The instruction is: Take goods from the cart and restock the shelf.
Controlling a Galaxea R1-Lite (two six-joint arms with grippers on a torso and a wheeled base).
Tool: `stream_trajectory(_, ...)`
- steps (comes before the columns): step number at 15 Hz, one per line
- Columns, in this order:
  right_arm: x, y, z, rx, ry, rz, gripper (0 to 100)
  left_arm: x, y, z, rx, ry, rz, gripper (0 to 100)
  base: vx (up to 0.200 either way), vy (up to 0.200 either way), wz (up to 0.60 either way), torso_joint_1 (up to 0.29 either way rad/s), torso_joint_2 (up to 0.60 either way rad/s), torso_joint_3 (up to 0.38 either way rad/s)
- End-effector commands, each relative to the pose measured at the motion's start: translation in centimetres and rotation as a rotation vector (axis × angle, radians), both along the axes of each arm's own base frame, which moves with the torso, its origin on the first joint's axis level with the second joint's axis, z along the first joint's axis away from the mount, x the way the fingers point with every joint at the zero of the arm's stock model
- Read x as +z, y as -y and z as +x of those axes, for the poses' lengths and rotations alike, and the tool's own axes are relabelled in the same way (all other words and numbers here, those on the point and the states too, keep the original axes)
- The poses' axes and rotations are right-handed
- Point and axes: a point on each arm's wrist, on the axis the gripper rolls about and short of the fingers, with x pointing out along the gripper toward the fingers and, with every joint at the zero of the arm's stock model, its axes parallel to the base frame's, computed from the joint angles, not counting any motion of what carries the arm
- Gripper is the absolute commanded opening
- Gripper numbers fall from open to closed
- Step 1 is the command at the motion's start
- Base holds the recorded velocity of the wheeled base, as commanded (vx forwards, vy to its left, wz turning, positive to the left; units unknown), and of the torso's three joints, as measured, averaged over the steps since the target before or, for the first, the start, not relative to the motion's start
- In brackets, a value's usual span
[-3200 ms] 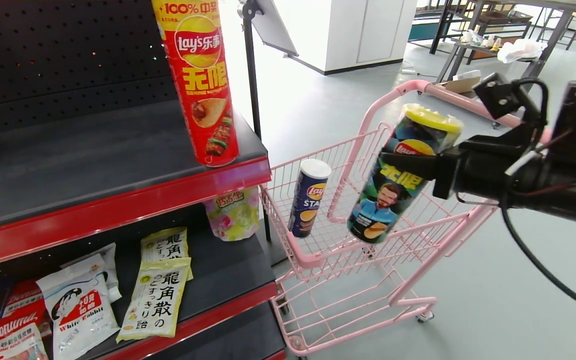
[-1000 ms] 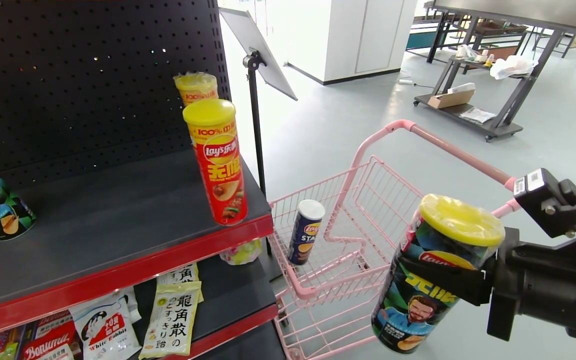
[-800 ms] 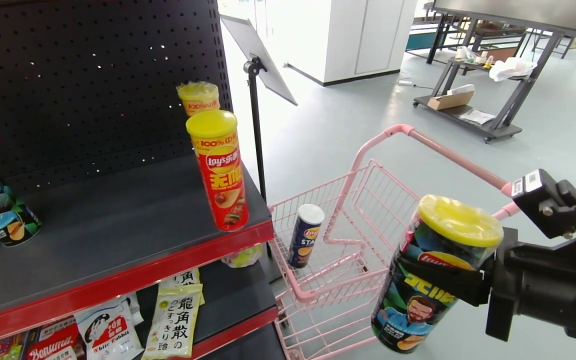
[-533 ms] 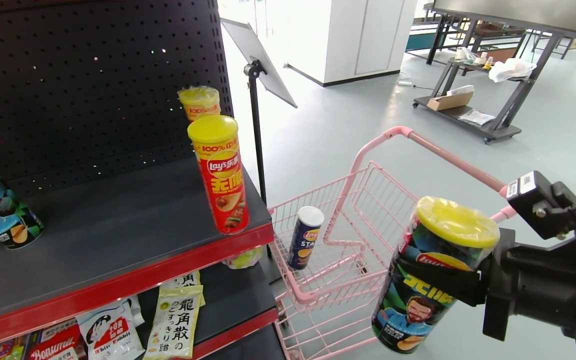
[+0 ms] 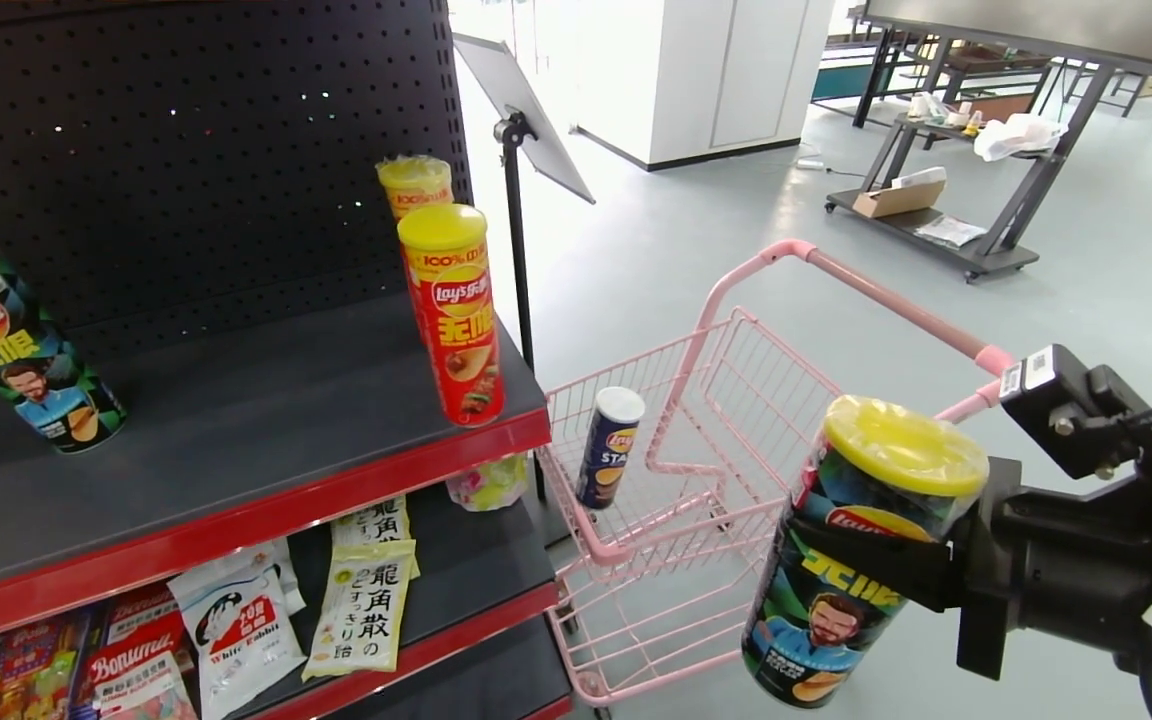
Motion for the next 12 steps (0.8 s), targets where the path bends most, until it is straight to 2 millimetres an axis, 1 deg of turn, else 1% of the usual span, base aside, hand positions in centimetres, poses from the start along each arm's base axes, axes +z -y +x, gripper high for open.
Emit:
stream_trajectory(1, -0.06, -0.07, 0.07, 0.001, -0.003, -0.002, 0, 0.0, 0.0, 0.01, 0.0, -0.001, 0.0, 100, 0.0, 0.0, 0.0, 0.0, 0.0, 0.0)
stream_trajectory(10, -0.41, -0.32, 0.36, 0.004, -0.017, -0.011, 0, 0.0, 0.0, 0.01, 0.0, -0.001, 0.001, 100, 0.0, 0.0, 0.6, 0.001, 0.0, 0.0)
stream_trajectory(12, -0.54, -0.39, 0.53, 0.001, -0.018, -0.017, 0, 0.0, 0.0, 0.01, 0.0, -0.001, 0.0, 100, 0.0, 0.0, 0.0, 0.0, 0.0, 0.0)
